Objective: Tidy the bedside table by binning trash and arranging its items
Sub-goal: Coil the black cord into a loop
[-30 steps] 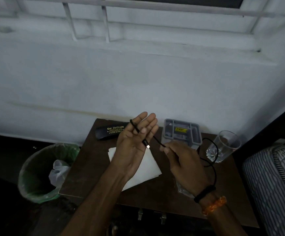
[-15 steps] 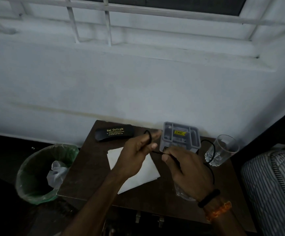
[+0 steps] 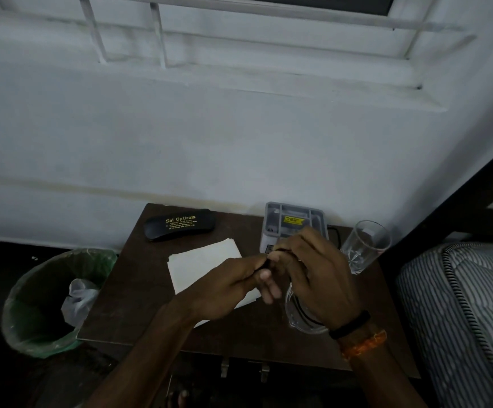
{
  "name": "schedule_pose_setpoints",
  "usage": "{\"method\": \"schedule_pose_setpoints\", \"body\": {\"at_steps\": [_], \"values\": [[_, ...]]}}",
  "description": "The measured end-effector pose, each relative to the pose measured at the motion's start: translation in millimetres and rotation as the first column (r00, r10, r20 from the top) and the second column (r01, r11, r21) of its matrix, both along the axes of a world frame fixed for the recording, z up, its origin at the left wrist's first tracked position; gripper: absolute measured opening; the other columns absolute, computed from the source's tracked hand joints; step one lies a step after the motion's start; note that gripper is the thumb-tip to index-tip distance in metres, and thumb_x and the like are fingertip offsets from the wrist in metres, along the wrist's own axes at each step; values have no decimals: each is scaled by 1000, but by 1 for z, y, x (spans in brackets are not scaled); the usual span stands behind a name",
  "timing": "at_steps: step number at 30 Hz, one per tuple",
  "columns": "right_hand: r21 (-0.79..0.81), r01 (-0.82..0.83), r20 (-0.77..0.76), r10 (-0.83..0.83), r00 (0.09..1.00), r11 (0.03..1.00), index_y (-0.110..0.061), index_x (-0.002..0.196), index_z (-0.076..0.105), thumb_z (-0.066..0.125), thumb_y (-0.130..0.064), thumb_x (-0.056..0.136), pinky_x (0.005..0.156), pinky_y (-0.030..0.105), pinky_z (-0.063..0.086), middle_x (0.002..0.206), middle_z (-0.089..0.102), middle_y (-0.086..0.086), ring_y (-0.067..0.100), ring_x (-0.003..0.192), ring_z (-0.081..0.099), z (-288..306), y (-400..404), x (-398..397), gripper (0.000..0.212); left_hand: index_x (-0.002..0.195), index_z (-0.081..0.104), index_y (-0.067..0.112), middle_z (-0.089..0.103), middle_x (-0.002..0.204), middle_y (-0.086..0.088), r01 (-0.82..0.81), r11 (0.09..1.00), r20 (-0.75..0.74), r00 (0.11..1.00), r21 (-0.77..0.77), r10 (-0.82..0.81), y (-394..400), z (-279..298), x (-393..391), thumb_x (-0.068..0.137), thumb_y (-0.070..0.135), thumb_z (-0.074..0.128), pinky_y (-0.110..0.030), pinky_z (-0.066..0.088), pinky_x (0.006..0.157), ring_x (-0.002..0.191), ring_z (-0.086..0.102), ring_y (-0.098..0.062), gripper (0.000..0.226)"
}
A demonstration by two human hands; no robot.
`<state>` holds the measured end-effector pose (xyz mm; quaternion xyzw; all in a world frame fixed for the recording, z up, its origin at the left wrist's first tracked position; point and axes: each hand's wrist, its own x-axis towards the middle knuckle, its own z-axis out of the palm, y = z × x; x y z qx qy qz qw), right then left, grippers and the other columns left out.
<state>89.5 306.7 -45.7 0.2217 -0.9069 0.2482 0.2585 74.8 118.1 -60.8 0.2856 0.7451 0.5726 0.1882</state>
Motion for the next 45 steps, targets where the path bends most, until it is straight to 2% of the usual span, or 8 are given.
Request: {"method": "schedule_pose_setpoints", "body": {"at_steps": [6,12,23,29,33,36,40,45], "values": [[-142,60,26,-57,998,988,-12,96,67,47,-19,99,79,13,41,94,56,-9,2,86,51,4,7,-9,22,115,60,-5,64,80,-17,6,943,299,948,333,-112,5,16,5,105,22,30,-30,43,68,67,54,-24,42],[-142,72,182,-45,982,987,-21,111,63,46,-12,90,79,34,53,103,68,-5,12,94,62,0,4,-6,29,126,59,-3,70,97,-16,-133,748,422,882,650,-210,11,18,6,95,14,44,-27,51,82,84,59,-23,39],[147,84,280,-123,952,986,-12,118,65,33,-32,98,80,39,53,101,70,6,25,92,63,-7,-16,1,43,117,58,-3,56,73,-3,-531,514,586,808,674,66,26,8,-7,98,10,40,-36,42,103,73,61,-14,30],[213,113,208,-158,965,971,-15,98,69,34,-36,96,53,26,46,76,70,1,19,63,65,1,-23,8,41,102,55,4,67,113,-22,-530,517,509,838,672,197,33,4,-11,103,11,31,-35,52,96,112,65,-31,25],[199,44,315,-106,943,979,-12,109,63,41,-26,102,69,34,47,94,69,6,23,81,63,-4,-19,4,28,114,52,-1,60,129,-25,-513,479,498,850,712,172,30,3,-13,103,8,30,-36,47,104,123,58,-33,26],[203,43,296,-103,950,978,-10,105,66,48,-17,96,74,35,48,94,69,8,25,84,63,-10,-18,2,21,116,54,-1,64,126,-17,-452,617,341,892,644,297,29,3,-12,103,11,36,-31,49,101,122,60,-28,25],[210,96,251,-148,957,973,-14,101,67,53,-14,93,73,27,44,90,68,3,20,83,59,-8,-14,2,16,115,58,7,69,114,5,-351,901,-188,896,255,403,29,-2,-4,104,10,39,-19,48,90,111,63,-6,22],[74,77,226,-92,970,994,-17,96,65,60,-22,92,77,19,35,94,64,-2,13,88,54,1,0,1,9,128,52,7,68,111,-2,-376,920,-499,821,-109,277,17,-26,-8,95,13,41,-22,47,91,102,62,-9,35]]}}
